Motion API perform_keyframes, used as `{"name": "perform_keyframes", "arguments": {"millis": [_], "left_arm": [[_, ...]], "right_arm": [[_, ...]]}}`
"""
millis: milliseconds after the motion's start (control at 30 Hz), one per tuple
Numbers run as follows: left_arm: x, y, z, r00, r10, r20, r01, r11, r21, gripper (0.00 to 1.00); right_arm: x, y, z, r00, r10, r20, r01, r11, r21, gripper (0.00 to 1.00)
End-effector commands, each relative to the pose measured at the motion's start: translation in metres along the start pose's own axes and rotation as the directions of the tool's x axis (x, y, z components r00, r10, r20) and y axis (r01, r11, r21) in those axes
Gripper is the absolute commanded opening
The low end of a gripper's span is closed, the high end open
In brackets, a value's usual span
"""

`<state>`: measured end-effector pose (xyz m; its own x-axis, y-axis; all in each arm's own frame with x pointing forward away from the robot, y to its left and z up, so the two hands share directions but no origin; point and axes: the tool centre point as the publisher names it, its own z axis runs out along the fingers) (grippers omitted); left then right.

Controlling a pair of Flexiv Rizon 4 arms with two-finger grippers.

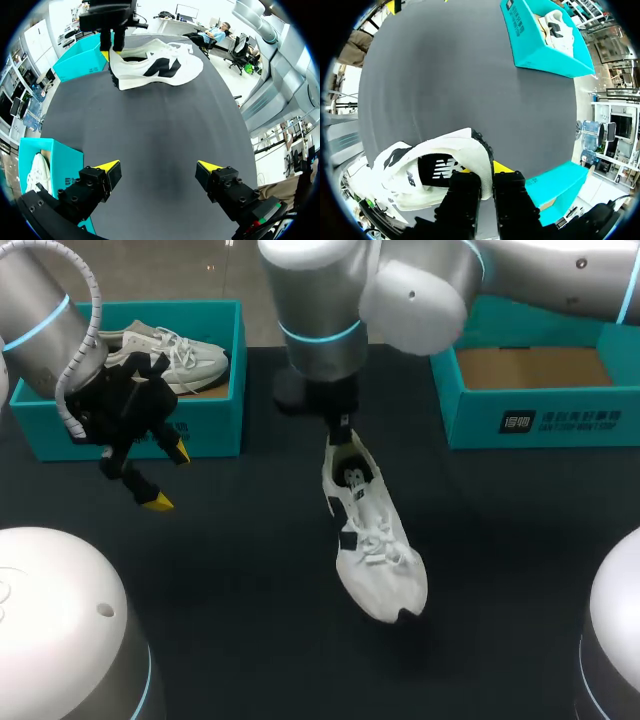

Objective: Take the shoe out of the shoebox, open the shoe tongue, remove and reinsert the insole, then place the shoe into the shoebox

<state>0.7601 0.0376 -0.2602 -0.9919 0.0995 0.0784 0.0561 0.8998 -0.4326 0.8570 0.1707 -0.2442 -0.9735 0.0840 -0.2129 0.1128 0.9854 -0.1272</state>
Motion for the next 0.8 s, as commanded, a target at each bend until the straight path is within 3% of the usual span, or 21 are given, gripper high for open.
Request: {"name": "perform_keyframes", "arguments": {"millis": [33, 333, 400, 800], "left_arm": [[0.000, 0.000, 0.000, 1.000, 0.000, 0.000, 0.000, 1.000, -0.002, 1.00], [0.000, 0.000, 0.000, 1.000, 0.000, 0.000, 0.000, 1.000, -0.002, 1.00], [0.000, 0.000, 0.000, 1.000, 0.000, 0.000, 0.000, 1.000, -0.002, 1.00], [0.000, 0.000, 0.000, 1.000, 0.000, 0.000, 0.000, 1.000, -0.002, 1.00]], "right_arm": [[-0.020, -0.007, -0.093, 1.000, 0.006, 0.003, -0.006, 0.999, 0.051, 0.00], [-0.038, 0.001, -0.124, 1.000, 0.022, 0.011, -0.023, 0.996, 0.082, 0.00], [-0.037, 0.008, -0.126, 1.000, 0.017, 0.025, -0.018, 0.997, 0.075, 0.00], [-0.037, 0.008, -0.126, 1.000, 0.017, 0.025, -0.018, 0.997, 0.075, 0.00]]}}
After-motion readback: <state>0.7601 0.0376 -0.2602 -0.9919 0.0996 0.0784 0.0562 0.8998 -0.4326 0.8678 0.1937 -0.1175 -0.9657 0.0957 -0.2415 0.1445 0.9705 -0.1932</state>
